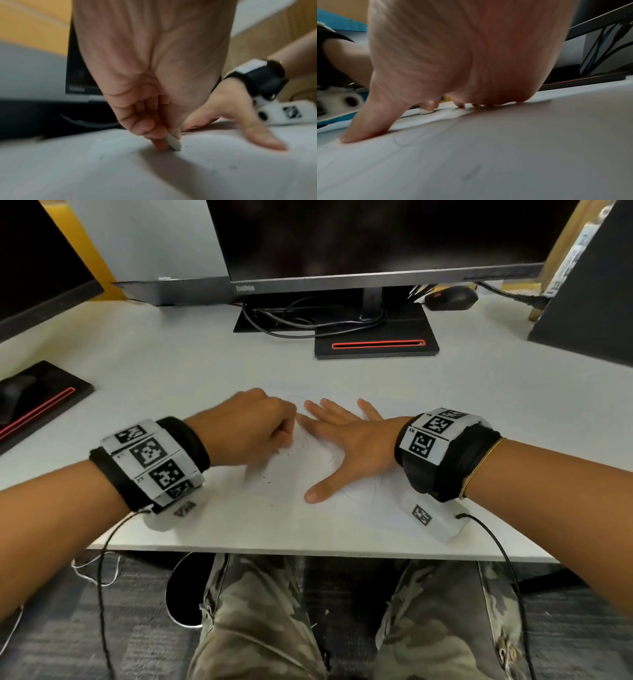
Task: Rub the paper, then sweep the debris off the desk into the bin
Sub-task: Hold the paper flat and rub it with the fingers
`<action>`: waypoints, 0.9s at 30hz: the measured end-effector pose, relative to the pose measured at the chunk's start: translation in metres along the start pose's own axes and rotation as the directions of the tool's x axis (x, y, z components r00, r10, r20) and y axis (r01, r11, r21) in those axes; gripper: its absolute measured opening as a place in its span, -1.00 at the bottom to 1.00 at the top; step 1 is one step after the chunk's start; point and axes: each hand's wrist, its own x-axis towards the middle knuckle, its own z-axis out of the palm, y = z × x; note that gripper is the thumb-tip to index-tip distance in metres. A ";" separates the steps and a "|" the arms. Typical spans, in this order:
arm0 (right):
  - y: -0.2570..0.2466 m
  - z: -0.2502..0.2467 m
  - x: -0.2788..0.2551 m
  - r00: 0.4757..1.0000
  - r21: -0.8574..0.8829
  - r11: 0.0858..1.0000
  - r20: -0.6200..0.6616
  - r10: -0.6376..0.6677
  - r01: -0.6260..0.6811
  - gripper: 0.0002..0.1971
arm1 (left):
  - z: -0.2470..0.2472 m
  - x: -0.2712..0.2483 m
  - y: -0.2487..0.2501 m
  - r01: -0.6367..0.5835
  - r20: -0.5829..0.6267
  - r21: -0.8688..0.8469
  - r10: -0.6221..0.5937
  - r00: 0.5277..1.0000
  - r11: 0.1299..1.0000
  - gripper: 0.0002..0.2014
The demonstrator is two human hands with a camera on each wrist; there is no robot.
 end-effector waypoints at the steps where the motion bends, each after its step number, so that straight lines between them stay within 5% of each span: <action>1: -0.001 0.000 0.000 1.000 0.002 1.000 0.003 -0.004 0.004 0.33 | 0.000 0.001 -0.002 0.011 -0.012 0.010 -0.011 1.000 1.000 -0.88; 5: -0.002 0.000 0.001 1.000 0.015 0.999 0.001 -0.029 0.029 0.18 | 0.013 -0.011 0.023 -0.119 0.093 -0.131 0.131 0.987 0.984 -0.81; 10: -0.001 0.000 0.002 1.000 -0.004 1.000 0.001 -0.012 0.012 0.23 | 0.003 -0.009 0.000 -0.011 0.012 0.012 0.011 1.000 1.000 -0.90; 13: -0.001 0.001 0.002 1.000 0.000 1.000 0.001 -0.017 0.017 0.22 | 0.013 -0.022 0.019 -0.134 0.114 -0.130 0.149 0.982 0.982 -0.89; 17: -0.004 0.001 0.002 1.000 -0.001 1.000 -0.003 0.005 -0.005 0.25 | 0.002 -0.019 -0.006 -0.011 0.030 -0.036 0.012 0.999 0.999 -0.90; 21: -0.004 0.002 0.002 1.000 0.006 1.000 0.003 -0.002 0.002 0.24 | 0.012 -0.028 0.008 -0.120 0.122 -0.116 0.134 0.983 0.986 -0.89; 27: -0.006 0.003 0.002 1.000 0.006 1.000 0.003 0.004 -0.004 0.23 | 0.003 -0.034 -0.017 0.003 0.051 -0.095 0.001 0.999 0.996 -0.88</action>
